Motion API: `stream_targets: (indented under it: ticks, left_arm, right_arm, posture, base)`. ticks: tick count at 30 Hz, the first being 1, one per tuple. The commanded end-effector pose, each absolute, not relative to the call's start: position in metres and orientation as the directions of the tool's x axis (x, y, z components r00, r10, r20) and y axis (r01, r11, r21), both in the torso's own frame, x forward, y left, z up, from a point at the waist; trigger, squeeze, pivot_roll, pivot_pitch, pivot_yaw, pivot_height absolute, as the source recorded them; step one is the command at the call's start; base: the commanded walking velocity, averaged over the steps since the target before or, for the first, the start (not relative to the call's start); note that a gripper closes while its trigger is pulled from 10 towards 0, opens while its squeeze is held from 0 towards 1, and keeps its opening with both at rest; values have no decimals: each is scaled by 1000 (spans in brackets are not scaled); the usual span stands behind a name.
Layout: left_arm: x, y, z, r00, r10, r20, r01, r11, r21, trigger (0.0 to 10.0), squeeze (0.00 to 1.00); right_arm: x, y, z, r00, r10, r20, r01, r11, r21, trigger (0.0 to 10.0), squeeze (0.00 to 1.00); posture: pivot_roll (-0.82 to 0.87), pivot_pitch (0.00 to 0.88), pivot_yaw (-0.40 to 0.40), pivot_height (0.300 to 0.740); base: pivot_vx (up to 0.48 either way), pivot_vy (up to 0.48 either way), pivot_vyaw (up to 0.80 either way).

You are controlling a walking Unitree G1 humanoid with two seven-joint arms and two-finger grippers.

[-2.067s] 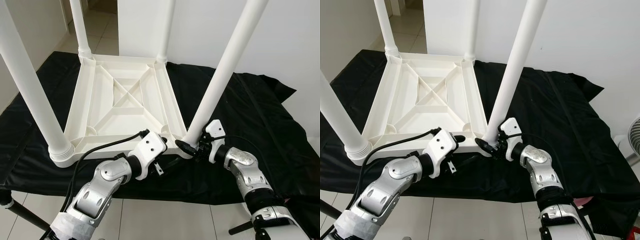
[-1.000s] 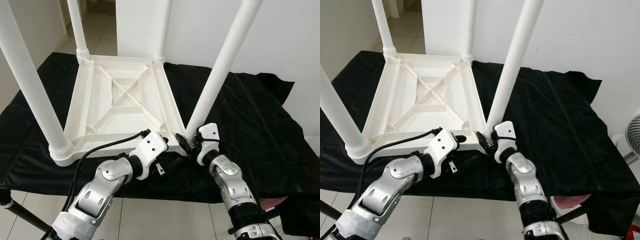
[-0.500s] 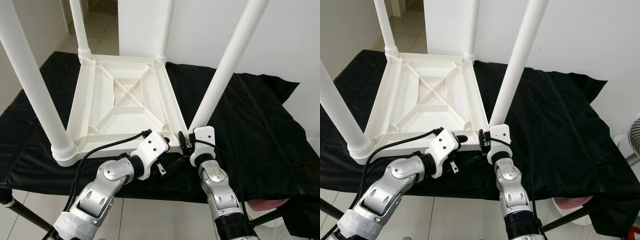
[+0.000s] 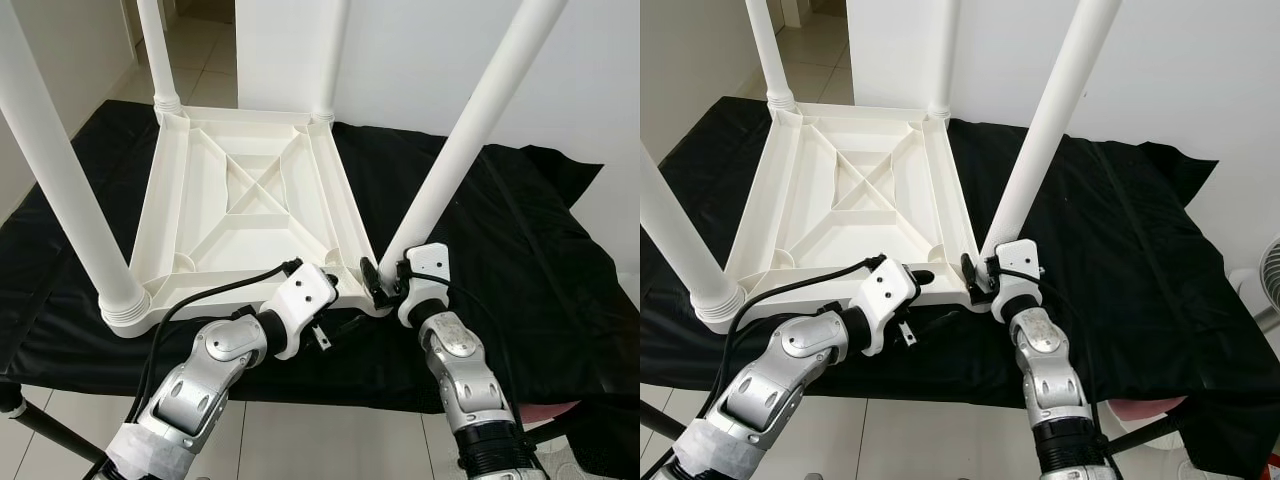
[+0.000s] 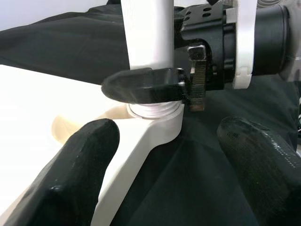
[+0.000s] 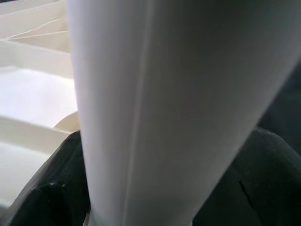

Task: Building children table

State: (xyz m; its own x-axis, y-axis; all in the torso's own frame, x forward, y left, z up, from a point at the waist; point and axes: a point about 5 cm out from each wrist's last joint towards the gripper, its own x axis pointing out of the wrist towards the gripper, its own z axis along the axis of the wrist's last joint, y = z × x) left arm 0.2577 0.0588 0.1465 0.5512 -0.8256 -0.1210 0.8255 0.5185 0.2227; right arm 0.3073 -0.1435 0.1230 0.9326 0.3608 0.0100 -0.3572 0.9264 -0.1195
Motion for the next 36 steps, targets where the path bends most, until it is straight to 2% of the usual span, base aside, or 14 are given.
stream_targets:
  ticks: [1, 3, 14, 15, 18, 19, 20, 29, 36]
  left_arm:
    - [258, 57, 145, 545, -829, -128, 829, 510, 229, 10000, 0]
    - [260, 58, 146, 547, -828, -126, 827, 511, 233, 10000, 0]
    - [261, 59, 147, 550, -826, -125, 824, 512, 242, 10000, 0]
    - [261, 59, 148, 550, -826, -125, 824, 512, 244, 10000, 0]
    - [262, 59, 148, 550, -826, -125, 824, 512, 244, 10000, 0]
    - [262, 60, 148, 551, -825, -125, 823, 512, 245, 10000, 0]
    - [262, 60, 148, 551, -825, -125, 823, 513, 246, 10000, 0]
    - [259, 59, 146, 544, -829, -128, 828, 506, 242, 10000, 0]
    - [259, 57, 146, 537, -834, -127, 832, 500, 240, 10000, 0]
  right_arm:
    - [309, -150, 122, 910, 414, 0, -410, 904, -123, 10000, 0]
    - [314, -154, 122, 829, 558, -35, -553, 809, -200, 10000, 0]
    - [325, -148, 124, 704, 706, -84, -702, 672, -236, 10000, 0]
    - [327, -146, 124, 685, 722, -97, -721, 651, -239, 8588, 0]
    - [327, -146, 124, 674, 731, -105, -731, 639, -239, 8588, 0]
    - [328, -146, 122, 652, 748, -120, -752, 618, -230, 902, 0]
    - [328, -149, 120, 639, 757, -134, -764, 607, -218, 0, 0]
    - [325, -160, 112, 609, 781, -137, -790, 584, -186, 0, 0]
    - [320, -163, 110, 661, 745, -93, -748, 644, -159, 0, 0]
  posture:
    - [-11, 0, -97, 740]
    - [-8, 0, -96, 740]
    - [3, 0, -94, 740]
    - [6, 0, -93, 740]
    - [6, 0, -93, 740]
    - [9, 0, -93, 740]
    - [12, 0, -93, 740]
    - [3, 0, -91, 740]
    - [-4, 0, -92, 740]
  base:
    - [0, 0, 0]
    - [0, 0, 0]
    - [0, 0, 0]
    - [0, 0, 0]
    - [0, 0, 0]
    - [0, 0, 0]
    - [0, 0, 0]
    - [0, 0, 0]
    - [0, 0, 0]
